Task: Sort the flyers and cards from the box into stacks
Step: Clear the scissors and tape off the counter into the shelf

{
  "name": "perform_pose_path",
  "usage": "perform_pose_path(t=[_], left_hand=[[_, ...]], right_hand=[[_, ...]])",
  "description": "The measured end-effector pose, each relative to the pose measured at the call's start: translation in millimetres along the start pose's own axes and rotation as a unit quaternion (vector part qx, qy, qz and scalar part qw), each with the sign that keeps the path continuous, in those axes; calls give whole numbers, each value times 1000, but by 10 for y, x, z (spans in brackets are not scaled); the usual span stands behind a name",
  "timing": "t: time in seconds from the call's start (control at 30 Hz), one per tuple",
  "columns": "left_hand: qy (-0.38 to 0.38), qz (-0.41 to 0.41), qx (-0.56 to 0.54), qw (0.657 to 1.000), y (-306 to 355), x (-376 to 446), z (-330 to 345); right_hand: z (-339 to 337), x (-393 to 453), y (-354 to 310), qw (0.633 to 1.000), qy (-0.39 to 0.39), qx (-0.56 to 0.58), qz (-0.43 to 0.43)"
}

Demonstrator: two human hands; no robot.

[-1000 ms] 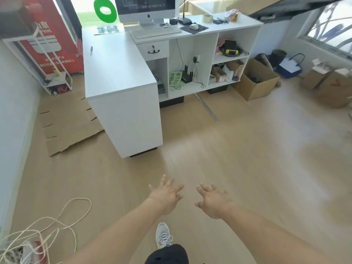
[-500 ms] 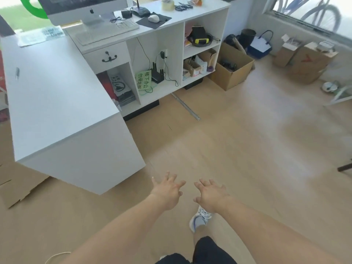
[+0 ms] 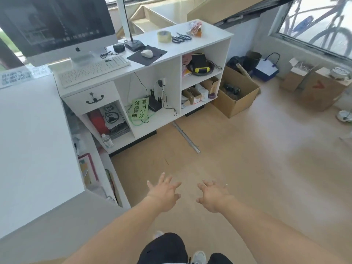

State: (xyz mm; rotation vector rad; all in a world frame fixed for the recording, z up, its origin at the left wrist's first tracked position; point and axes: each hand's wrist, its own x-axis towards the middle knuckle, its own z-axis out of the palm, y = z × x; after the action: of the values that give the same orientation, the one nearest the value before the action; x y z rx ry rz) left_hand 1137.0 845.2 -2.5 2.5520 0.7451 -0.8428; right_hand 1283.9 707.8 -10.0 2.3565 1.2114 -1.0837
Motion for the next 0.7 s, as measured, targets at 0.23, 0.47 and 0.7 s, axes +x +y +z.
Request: perform_pose_path(t=[0.23,0.47,0.7], left_hand=[[-10,-34,-26,999,-562,1246,-814],[-10,-13,-3,1000,-934,2541,-1893],[-8,9,4,1000,-928,3601,-2878]], right_hand=[[-1085,1214,-8,1000,8,-15,-3],[-2306,2311,-37,1000,28,-10,6],[-3213,3180,274,999,12,26,16]])
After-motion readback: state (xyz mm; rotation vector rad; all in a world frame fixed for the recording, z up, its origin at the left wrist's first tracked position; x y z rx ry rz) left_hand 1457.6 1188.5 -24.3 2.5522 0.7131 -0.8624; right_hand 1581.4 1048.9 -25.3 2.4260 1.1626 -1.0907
